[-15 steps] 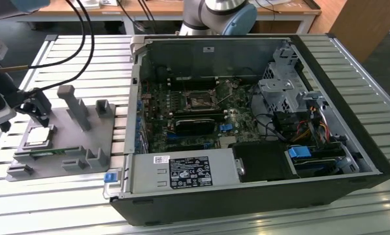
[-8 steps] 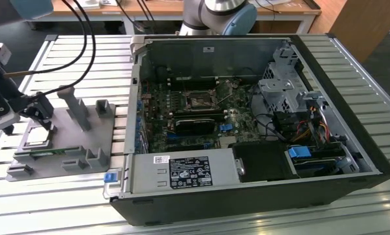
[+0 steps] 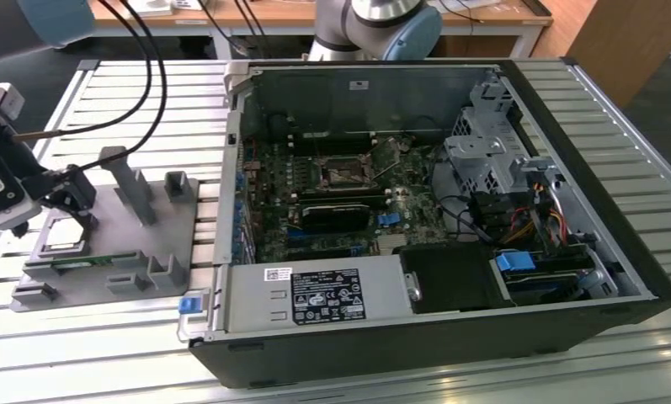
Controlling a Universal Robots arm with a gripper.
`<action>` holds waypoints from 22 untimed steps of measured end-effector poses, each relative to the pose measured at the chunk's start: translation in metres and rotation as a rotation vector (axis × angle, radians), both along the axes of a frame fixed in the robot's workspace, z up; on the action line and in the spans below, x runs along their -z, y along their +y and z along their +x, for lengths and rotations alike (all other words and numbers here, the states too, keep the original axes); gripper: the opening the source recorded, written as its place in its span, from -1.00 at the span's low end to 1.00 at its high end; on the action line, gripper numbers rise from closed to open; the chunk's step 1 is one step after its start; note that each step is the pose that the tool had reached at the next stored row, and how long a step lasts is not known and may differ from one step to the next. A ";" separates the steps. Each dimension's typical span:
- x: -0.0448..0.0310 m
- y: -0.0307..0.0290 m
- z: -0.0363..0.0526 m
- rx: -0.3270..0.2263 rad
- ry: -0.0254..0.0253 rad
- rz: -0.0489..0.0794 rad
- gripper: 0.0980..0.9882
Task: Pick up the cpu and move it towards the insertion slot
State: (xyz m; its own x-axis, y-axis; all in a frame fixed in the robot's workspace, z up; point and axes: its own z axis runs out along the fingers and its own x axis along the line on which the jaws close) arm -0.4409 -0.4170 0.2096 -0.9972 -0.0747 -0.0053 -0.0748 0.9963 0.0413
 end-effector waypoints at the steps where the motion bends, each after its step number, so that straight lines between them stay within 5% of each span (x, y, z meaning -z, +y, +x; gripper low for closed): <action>1: 0.0016 0.0000 0.0000 0.000 -0.0001 0.000 0.66; 22: 0.0186 0.0051 -0.0012 0.000 -0.0001 0.003 0.66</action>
State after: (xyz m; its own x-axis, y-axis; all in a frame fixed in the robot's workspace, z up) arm -0.4421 -0.4119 0.1910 -0.9972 -0.0747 -0.0056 -0.0748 0.9962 0.0444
